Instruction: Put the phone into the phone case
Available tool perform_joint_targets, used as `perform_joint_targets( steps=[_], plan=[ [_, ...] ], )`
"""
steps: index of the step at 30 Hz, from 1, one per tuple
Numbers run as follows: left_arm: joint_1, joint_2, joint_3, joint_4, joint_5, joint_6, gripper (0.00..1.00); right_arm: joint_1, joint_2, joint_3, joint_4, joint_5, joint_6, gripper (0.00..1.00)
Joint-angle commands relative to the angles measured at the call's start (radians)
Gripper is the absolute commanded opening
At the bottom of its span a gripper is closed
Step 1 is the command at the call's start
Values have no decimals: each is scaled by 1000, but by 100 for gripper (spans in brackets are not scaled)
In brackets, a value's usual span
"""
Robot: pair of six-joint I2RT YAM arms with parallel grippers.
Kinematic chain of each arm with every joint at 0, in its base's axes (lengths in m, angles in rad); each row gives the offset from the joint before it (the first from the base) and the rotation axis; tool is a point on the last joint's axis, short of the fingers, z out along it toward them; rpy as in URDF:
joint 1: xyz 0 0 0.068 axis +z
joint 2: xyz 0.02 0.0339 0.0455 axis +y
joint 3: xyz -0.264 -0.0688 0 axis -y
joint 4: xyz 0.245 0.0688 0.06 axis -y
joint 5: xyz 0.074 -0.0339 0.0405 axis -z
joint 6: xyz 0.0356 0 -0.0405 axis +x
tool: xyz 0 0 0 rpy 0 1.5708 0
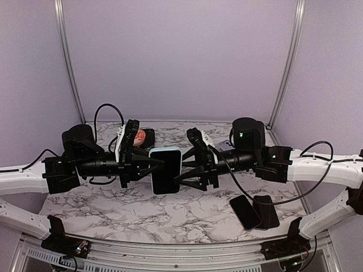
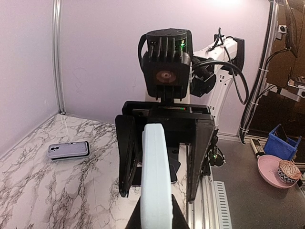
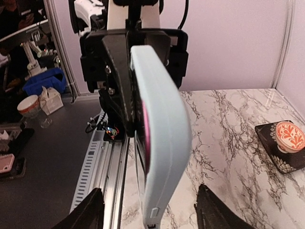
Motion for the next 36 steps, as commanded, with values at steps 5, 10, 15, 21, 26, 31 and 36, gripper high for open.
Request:
perform_joint_targets(
  steps=[5,10,15,21,26,31,36],
  plan=[
    [1,-31,25,90,26,-26,0,-4,72,31,71,-64,30,16],
    [2,-37,20,92,18,-25,0,-6,66,53,64,-78,20,0],
    [2,-47,-13,92,-10,0,43,-6,21,79,65,-101,15,0],
    [1,-33,-45,87,-7,16,55,-6,-30,110,94,-123,14,0],
    [0,-1,-40,85,19,11,40,-7,-48,124,95,-114,10,0],
    [-1,23,-31,85,20,5,0,-8,-54,131,92,-106,4,0],
    [-3,15,-23,84,-7,3,0,-7,-42,127,80,-84,7,18]
  ],
)
